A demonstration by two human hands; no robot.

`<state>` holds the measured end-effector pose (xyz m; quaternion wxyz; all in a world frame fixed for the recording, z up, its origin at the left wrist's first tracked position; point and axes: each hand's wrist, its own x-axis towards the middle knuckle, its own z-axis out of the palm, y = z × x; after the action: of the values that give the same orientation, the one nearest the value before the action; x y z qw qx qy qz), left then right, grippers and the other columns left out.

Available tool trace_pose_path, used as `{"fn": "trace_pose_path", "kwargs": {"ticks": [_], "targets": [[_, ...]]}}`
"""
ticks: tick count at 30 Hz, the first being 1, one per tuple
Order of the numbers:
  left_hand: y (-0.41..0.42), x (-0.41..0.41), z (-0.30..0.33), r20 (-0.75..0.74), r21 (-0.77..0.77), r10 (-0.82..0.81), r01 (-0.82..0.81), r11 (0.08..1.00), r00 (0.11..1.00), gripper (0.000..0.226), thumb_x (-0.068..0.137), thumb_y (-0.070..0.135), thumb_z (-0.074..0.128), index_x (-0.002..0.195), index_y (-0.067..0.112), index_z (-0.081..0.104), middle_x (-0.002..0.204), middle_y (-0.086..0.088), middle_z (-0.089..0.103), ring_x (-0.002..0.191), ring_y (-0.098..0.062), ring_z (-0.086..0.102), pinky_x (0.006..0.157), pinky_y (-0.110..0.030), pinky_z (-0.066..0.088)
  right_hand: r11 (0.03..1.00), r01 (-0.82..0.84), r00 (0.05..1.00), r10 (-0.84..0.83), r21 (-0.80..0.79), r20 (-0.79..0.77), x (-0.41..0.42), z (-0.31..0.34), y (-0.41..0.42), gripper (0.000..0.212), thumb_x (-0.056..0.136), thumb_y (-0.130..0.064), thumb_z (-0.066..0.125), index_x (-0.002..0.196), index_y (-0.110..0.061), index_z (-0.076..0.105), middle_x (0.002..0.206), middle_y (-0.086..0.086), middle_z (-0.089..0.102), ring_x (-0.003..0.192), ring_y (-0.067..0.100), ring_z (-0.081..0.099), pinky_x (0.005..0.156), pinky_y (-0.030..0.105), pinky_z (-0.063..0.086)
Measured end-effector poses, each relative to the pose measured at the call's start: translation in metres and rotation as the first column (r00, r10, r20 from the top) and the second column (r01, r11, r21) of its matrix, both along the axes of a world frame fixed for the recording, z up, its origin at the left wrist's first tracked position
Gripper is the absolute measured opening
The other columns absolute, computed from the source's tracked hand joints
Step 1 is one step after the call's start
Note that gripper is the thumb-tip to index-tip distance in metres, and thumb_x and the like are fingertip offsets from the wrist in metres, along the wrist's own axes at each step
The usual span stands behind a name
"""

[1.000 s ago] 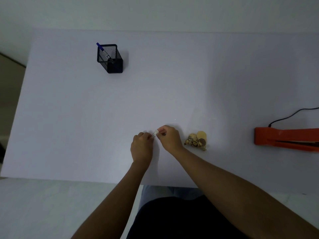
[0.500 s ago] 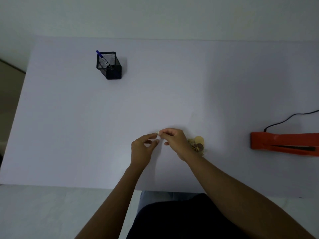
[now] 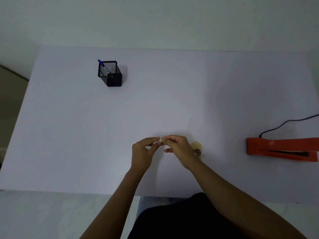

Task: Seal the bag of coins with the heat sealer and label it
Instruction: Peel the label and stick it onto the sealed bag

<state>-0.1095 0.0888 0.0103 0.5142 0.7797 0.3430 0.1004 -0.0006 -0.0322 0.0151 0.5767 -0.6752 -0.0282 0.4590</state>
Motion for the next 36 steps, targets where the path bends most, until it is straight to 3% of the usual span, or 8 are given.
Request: {"fn": "trace_pose_path", "kwargs": {"ticks": [7, 11, 16, 25, 28, 31, 34, 36], "targets": [[-0.002, -0.001, 0.004, 0.003, -0.022, -0.028, 0.028, 0.999, 1.000, 0.023, 0.086, 0.020, 0.073, 0.109, 0.018, 0.077, 0.104, 0.004, 0.076, 0.087, -0.009, 0.070, 0.079, -0.017, 0.056, 1.000, 0.005, 1.000, -0.005, 0.012, -0.016, -0.001, 0.002, -0.004, 0.014, 0.096, -0.015, 0.064, 0.095, -0.019, 0.078, 0.093, 0.003, 0.079, 0.093, 0.018, 0.074, 0.077, 0.037, 0.062], [-0.003, -0.001, 0.006, 0.004, -0.046, -0.029, 0.029, 0.999, 1.000, 0.024, 0.086, 0.019, 0.073, 0.109, 0.017, 0.076, 0.104, 0.004, 0.076, 0.085, -0.007, 0.070, 0.076, -0.012, 0.054, 1.000, -0.008, 1.000, 0.008, 0.030, -0.022, 0.000, 0.003, -0.006, 0.012, 0.094, -0.015, 0.068, 0.100, -0.015, 0.078, 0.094, 0.004, 0.078, 0.094, 0.019, 0.074, 0.075, 0.035, 0.062], [-0.001, 0.000, 0.008, 0.029, -0.063, -0.073, 0.075, 0.995, 0.997, 0.025, 0.087, 0.016, 0.072, 0.111, 0.017, 0.075, 0.102, 0.007, 0.076, 0.084, -0.006, 0.072, 0.077, -0.017, 0.057, 0.999, -0.021, 0.999, 0.022, 0.036, -0.035, 0.002, 0.005, -0.007, 0.014, 0.093, -0.015, 0.069, 0.103, -0.010, 0.077, 0.096, 0.008, 0.078, 0.094, 0.021, 0.073, 0.072, 0.030, 0.059], [-0.001, 0.003, 0.010, 0.021, -0.138, -0.100, 0.102, 0.985, 0.995, 0.025, 0.092, 0.016, 0.066, 0.116, 0.018, 0.073, 0.103, 0.009, 0.076, 0.079, -0.005, 0.072, 0.071, -0.014, 0.055, 1.000, -0.021, 1.000, 0.021, 0.011, -0.020, 0.004, 0.002, -0.008, 0.013, 0.094, -0.017, 0.067, 0.101, -0.012, 0.077, 0.096, 0.008, 0.077, 0.088, 0.018, 0.071, 0.071, 0.032, 0.058], [-0.001, 0.004, 0.009, 0.014, -0.179, -0.051, 0.053, 0.982, 0.999, 0.021, 0.095, 0.016, 0.063, 0.112, 0.018, 0.075, 0.100, 0.008, 0.076, 0.078, -0.008, 0.071, 0.065, -0.015, 0.053, 1.000, -0.015, 0.999, 0.015, 0.001, -0.034, 0.004, -0.001, -0.008, 0.014, 0.094, -0.018, 0.067, 0.101, -0.012, 0.077, 0.096, 0.009, 0.076, 0.086, 0.016, 0.070, 0.069, 0.031, 0.057], [0.001, 0.002, 0.003, -0.029, -0.195, 0.072, -0.076, 0.978, 0.997, 0.019, 0.096, 0.016, 0.062, 0.109, 0.017, 0.075, 0.099, 0.004, 0.076, 0.082, -0.013, 0.070, 0.068, -0.024, 0.056, 0.999, 0.021, 0.996, -0.025, -0.038, -0.082, 0.002, -0.006, -0.006, 0.013, 0.096, -0.014, 0.063, 0.100, -0.011, 0.075, 0.092, 0.007, 0.075, 0.080, 0.016, 0.069, 0.066, 0.031, 0.056], [0.007, -0.001, 0.001, -0.071, -0.205, 0.178, -0.189, 0.960, 0.981, 0.019, 0.095, 0.019, 0.063, 0.108, 0.015, 0.075, 0.101, 0.003, 0.075, 0.090, -0.012, 0.068, 0.078, -0.027, 0.056, 0.987, 0.068, 0.984, -0.091, -0.148, -0.151, -0.003, -0.017, -0.001, 0.015, 0.097, -0.010, 0.057, 0.097, -0.009, 0.072, 0.089, 0.008, 0.073, 0.070, 0.017, 0.065, 0.058, 0.032, 0.052], [0.011, -0.004, 0.004, -0.090, -0.283, 0.225, -0.242, 0.928, 0.970, 0.017, 0.095, 0.020, 0.062, 0.107, 0.017, 0.075, 0.096, 0.004, 0.074, 0.082, -0.008, 0.065, 0.072, -0.024, 0.052, 0.972, 0.047, 0.979, -0.091, -0.230, -0.183, -0.009, -0.028, 0.003, 0.014, 0.095, -0.008, 0.057, 0.094, -0.006, 0.070, 0.084, 0.009, 0.070, 0.061, 0.016, 0.059, 0.050, 0.028, 0.046]]}}
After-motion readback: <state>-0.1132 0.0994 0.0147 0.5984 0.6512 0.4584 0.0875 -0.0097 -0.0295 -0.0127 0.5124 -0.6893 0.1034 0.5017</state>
